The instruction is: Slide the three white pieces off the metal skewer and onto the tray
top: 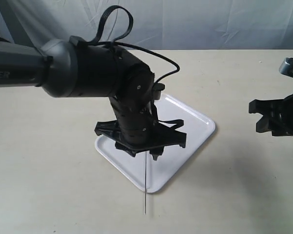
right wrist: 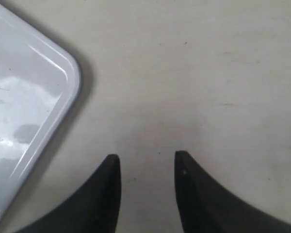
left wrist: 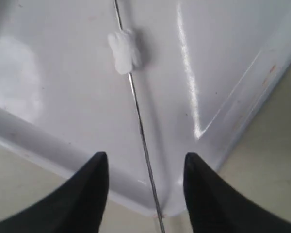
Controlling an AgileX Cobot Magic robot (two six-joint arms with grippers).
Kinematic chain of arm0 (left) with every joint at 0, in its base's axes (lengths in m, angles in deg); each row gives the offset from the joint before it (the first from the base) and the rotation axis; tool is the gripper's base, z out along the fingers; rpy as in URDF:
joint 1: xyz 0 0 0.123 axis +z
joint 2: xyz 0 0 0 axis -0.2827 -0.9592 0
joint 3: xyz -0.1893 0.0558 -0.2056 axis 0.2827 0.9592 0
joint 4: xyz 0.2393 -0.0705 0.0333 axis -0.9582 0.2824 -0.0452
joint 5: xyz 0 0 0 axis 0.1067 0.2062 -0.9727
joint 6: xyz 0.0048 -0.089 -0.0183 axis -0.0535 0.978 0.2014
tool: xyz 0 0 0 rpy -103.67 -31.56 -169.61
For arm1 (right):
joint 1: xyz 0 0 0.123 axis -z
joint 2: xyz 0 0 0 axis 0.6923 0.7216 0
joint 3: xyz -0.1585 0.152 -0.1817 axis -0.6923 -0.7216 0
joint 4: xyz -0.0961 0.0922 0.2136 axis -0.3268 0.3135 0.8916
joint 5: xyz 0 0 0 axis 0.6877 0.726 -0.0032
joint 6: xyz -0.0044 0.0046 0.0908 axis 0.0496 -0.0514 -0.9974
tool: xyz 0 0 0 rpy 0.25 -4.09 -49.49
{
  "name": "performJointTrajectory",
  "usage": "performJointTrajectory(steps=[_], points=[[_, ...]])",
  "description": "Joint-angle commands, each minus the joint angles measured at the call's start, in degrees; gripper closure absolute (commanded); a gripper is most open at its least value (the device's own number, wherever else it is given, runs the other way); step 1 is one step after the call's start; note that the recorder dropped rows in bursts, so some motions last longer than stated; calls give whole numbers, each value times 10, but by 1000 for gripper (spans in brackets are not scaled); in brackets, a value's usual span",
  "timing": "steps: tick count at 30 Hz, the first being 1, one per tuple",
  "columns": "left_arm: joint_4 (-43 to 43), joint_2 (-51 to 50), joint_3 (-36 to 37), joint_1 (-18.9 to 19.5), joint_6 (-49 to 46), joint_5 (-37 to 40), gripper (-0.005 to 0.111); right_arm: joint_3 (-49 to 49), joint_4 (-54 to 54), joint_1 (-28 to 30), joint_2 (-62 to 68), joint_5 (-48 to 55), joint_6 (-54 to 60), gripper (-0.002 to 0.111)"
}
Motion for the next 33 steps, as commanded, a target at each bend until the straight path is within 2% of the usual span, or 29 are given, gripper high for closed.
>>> performJointTrajectory(steps=[1, 9, 12, 19, 24, 30, 33], points=[[44, -29, -3, -4, -27, -5, 60, 2, 0, 1, 0, 2, 7, 72], [44, -58, -3, -4, -34, 6, 60, 2, 2, 1, 0, 2, 7, 72], [42, -64, -3, -4, -38, 6, 63, 2, 2, 1, 0, 2, 7, 72], [45, -83, -3, -4, -41, -17, 93, 2, 2, 1, 0, -1, 7, 72], [51, -99, -3, -4, -41, -50, 107, 2, 2, 1, 0, -5, 7, 72], [52, -109, -3, -4, -56, -60, 107, 2, 4, 1, 0, -7, 7, 72], [52, -91, -6, -3, -79, -34, 107, 2, 4, 1, 0, -7, 7, 72]])
